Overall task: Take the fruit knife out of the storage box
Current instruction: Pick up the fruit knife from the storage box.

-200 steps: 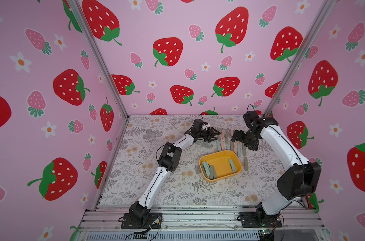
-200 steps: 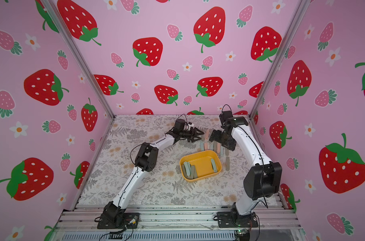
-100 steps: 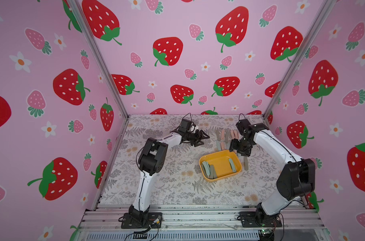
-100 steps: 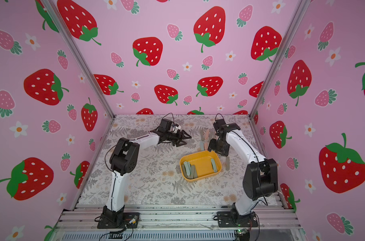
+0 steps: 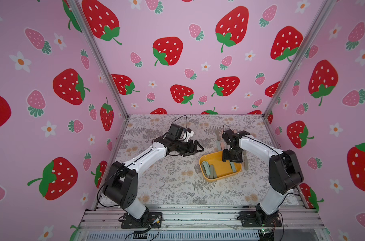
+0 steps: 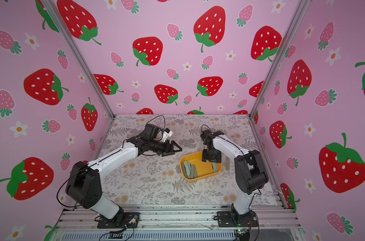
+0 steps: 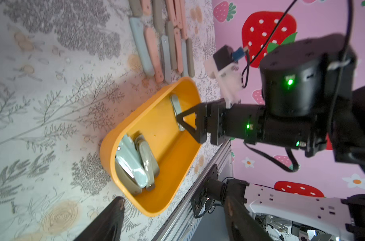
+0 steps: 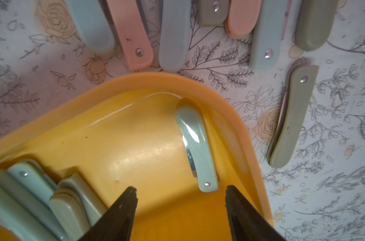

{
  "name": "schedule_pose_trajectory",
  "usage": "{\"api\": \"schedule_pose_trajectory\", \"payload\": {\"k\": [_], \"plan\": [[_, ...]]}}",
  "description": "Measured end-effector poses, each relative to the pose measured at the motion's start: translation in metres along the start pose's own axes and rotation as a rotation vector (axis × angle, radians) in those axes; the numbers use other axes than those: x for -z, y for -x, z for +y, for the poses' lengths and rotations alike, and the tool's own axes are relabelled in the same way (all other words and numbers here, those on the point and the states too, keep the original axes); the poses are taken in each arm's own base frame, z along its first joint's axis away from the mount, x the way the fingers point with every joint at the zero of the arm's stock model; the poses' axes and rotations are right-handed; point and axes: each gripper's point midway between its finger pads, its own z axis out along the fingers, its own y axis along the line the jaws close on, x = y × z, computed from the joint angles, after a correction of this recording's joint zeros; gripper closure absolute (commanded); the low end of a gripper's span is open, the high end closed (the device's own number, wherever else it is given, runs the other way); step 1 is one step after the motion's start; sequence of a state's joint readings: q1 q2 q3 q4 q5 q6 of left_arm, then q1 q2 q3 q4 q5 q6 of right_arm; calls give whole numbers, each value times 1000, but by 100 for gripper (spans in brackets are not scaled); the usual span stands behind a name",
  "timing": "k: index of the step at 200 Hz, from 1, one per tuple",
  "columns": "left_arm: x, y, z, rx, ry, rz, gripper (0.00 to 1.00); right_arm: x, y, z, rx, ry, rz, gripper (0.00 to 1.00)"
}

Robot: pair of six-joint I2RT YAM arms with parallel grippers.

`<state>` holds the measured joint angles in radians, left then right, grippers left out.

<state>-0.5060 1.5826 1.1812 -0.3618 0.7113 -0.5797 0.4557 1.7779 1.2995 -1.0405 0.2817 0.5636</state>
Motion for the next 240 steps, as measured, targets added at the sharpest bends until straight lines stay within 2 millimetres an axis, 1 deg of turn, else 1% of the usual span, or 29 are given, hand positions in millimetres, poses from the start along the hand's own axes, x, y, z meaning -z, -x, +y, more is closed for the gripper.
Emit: {"api": "schedule_pose_trajectory", "payload": {"k": [22, 35, 56, 73, 90, 99, 110, 120, 130, 134, 176, 215, 240], "plan": [[6, -23, 1, -10, 17, 26, 18, -13, 2, 3, 8, -24, 17, 29], [12, -31, 1, -16, 25, 27, 16, -21, 2, 7, 11, -29, 28, 29], [23, -38, -3, -36, 24, 14, 14, -33, 0, 14, 14, -28, 48, 28], [30, -40, -9, -57, 19, 5, 13, -37, -2, 18, 7, -17, 52, 29], [34, -42, -12, -71, 16, 2, 12, -39, -3, 23, -6, 9, 57, 31], [36, -44, -12, -71, 18, 5, 11, -39, -3, 25, -11, 21, 58, 35], [37, -45, -12, -74, 19, 6, 10, -40, -3, 27, -19, 35, 58, 43], [37, -46, -12, -76, 19, 6, 10, -40, -3, 30, -28, 47, 57, 47], [37, -47, -12, -77, 19, 7, 10, -40, -2, 31, -31, 54, 54, 58], [37, -47, -11, -76, 20, 8, 10, -40, -2, 31, -32, 55, 54, 60], [37, -49, -9, -72, 23, 13, 10, -40, 1, 35, -38, 61, 53, 80], [36, -50, -9, -70, 20, 12, 10, -38, 2, 36, -39, 63, 63, 81], [31, -53, -6, -57, 21, 27, 10, -35, 3, 36, -40, 64, 70, 82]]}}
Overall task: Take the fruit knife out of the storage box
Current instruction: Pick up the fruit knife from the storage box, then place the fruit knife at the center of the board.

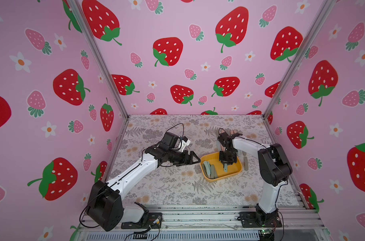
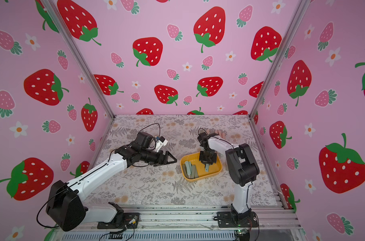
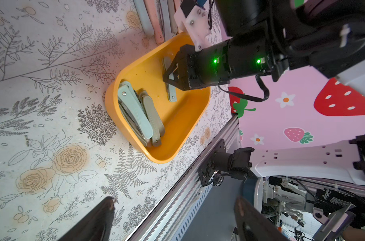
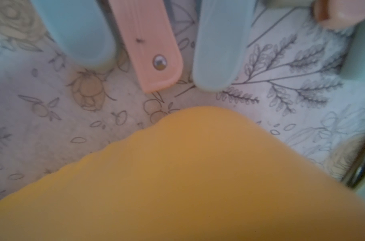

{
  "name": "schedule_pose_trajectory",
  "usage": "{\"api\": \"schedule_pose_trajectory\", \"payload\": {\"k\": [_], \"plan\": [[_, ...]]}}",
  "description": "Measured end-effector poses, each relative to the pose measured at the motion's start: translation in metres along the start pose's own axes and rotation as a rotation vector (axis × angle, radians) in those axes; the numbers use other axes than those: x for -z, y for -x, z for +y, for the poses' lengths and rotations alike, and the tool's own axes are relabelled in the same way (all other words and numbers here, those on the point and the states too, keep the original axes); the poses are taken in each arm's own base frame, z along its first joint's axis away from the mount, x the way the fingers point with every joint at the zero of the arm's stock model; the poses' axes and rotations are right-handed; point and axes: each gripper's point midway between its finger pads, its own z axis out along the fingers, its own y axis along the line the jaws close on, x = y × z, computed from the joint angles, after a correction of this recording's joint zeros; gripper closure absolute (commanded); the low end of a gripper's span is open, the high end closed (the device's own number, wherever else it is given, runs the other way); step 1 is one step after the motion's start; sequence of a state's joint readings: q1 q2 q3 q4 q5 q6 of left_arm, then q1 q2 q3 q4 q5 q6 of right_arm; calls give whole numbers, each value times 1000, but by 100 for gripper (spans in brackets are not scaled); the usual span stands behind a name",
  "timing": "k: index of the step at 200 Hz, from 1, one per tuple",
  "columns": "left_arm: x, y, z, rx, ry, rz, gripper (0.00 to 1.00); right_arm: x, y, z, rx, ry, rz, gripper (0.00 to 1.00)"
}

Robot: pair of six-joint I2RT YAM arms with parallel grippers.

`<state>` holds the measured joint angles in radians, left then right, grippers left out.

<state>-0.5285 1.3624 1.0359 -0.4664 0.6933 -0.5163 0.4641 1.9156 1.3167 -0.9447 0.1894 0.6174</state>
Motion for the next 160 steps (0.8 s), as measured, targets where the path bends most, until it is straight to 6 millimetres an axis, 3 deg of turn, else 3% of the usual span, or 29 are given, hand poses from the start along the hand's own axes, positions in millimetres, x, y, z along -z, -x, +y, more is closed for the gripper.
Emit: {"api": "schedule_pose_trajectory", "payload": {"k": [40, 68, 115, 160], "plan": [[-22, -3, 6, 9, -3, 47, 11, 21, 11, 9, -10, 51, -27, 82], [-40, -1, 8, 13, -11, 85, 13, 48, 16, 12, -24, 116, -65, 82], [-63, 27, 1, -2, -57, 82, 17, 95, 13, 18, -47, 263, -114, 81], [-84, 54, -8, -11, -106, 71, 20, 109, 3, 28, -43, 357, -84, 81]]}}
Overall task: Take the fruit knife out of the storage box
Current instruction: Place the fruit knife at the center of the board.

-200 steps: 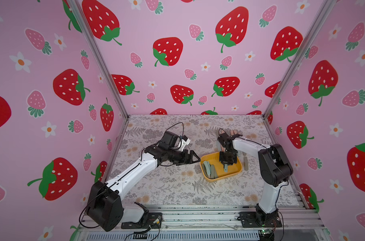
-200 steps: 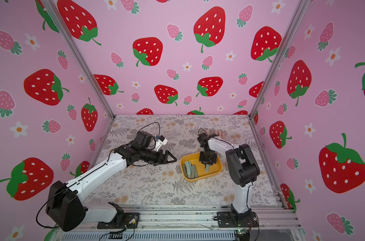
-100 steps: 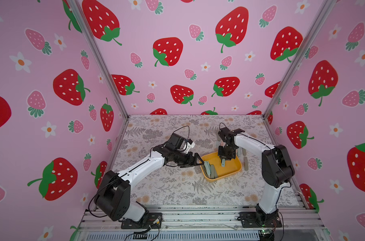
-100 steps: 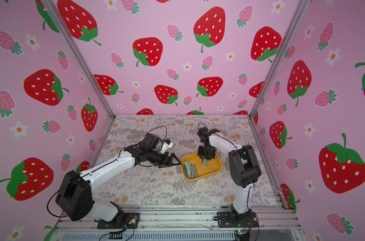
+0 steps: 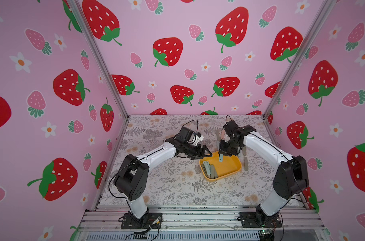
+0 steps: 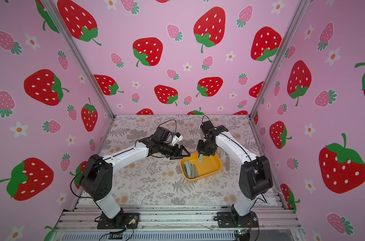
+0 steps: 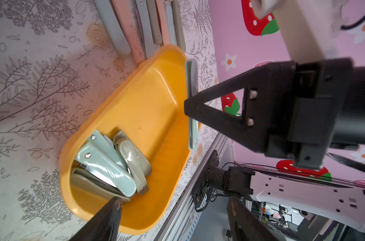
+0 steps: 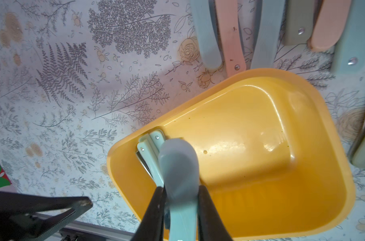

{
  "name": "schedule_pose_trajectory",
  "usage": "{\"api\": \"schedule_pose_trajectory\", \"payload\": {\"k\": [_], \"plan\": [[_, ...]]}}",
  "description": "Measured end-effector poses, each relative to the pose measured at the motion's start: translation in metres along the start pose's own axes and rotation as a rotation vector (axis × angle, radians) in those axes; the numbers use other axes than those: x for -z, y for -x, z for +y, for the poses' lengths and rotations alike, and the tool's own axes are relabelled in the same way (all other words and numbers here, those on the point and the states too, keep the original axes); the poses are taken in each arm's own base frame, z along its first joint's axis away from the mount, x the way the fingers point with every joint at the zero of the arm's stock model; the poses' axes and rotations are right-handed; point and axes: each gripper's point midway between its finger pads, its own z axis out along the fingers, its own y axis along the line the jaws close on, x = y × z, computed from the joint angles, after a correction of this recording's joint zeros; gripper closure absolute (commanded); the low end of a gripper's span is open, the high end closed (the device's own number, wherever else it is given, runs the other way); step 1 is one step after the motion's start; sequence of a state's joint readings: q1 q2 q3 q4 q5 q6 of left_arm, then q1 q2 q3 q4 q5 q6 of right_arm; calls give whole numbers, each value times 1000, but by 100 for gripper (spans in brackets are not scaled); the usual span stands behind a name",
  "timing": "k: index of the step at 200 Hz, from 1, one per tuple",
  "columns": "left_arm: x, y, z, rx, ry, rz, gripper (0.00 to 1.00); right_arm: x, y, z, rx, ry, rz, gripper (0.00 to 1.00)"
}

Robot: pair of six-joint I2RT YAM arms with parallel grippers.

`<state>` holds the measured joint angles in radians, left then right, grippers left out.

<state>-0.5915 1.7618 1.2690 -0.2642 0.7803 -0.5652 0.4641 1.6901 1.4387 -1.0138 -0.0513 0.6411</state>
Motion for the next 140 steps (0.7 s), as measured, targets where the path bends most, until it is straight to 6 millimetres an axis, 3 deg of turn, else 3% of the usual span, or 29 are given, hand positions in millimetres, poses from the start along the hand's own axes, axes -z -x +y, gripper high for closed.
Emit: {"api": "schedule_pose_trajectory", "payload": {"k": [50, 109, 140], "plan": [[-18, 12, -7, -7, -33, 14, 25, 8, -3, 18, -17, 104, 16, 80], [-25, 15, -17, -12, -61, 22, 36, 13, -2, 36, -36, 195, 31, 80], [-30, 17, -17, -4, -69, 22, 37, 21, 3, 47, -36, 245, 21, 80]]}}
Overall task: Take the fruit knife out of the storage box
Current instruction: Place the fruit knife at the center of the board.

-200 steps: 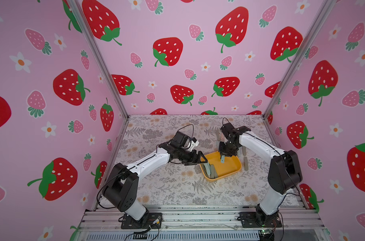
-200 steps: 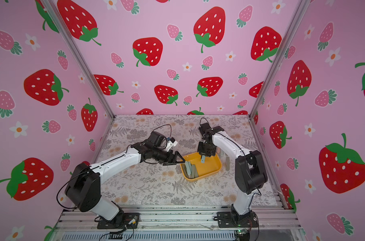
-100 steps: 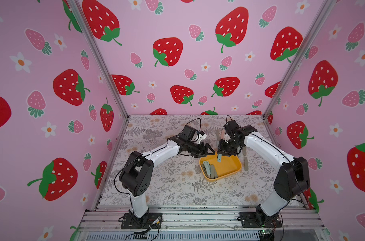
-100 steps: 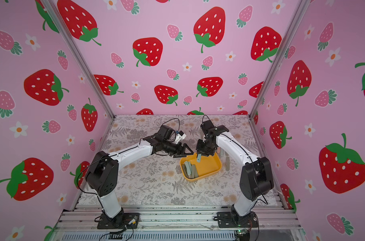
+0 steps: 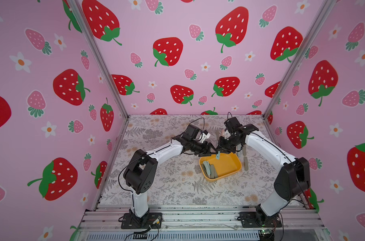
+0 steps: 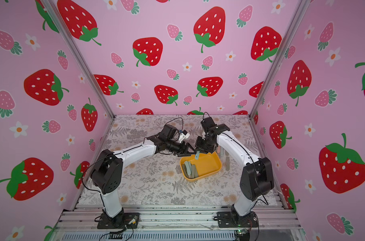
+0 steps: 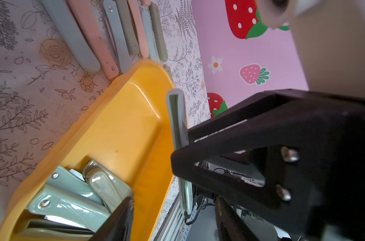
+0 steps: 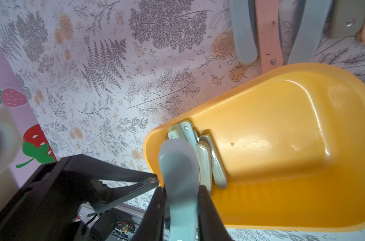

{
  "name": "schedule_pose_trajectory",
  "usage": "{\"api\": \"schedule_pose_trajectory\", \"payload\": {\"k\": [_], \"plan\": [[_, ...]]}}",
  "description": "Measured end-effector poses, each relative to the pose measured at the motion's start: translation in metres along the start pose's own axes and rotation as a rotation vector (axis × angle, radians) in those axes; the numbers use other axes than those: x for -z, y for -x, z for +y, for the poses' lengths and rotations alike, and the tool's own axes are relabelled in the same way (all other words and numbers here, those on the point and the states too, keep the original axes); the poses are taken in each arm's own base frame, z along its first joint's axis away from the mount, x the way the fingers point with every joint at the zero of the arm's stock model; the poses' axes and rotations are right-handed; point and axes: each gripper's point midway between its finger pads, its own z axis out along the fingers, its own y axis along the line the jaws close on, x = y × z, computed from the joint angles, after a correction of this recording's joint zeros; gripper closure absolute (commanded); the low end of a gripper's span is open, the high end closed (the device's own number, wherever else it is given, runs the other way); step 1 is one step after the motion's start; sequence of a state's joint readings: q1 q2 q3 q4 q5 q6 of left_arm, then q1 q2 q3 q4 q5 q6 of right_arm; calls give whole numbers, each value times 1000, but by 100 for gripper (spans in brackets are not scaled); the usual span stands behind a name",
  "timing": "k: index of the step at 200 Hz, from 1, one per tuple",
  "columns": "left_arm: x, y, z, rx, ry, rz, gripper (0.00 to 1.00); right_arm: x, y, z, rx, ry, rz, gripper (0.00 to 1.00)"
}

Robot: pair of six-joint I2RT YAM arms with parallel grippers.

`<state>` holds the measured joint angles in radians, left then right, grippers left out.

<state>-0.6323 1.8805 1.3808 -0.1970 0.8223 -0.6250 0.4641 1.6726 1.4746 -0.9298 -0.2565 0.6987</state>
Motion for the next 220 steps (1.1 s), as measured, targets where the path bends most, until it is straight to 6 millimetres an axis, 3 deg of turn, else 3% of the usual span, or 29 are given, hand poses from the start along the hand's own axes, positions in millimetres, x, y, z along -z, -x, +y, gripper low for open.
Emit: {"api": "schedule_pose_trajectory", "payload": {"k": [73, 151, 220], "plan": [[-4, 2, 0, 0, -6, -2, 41, 0, 2, 9, -22, 42, 12, 80], [-4, 5, -4, 7, -22, -11, 64, -3, 5, 23, -57, 134, 23, 81], [-3, 7, -1, 25, -13, -18, 93, -4, 4, 28, -62, 162, 31, 81]]}}
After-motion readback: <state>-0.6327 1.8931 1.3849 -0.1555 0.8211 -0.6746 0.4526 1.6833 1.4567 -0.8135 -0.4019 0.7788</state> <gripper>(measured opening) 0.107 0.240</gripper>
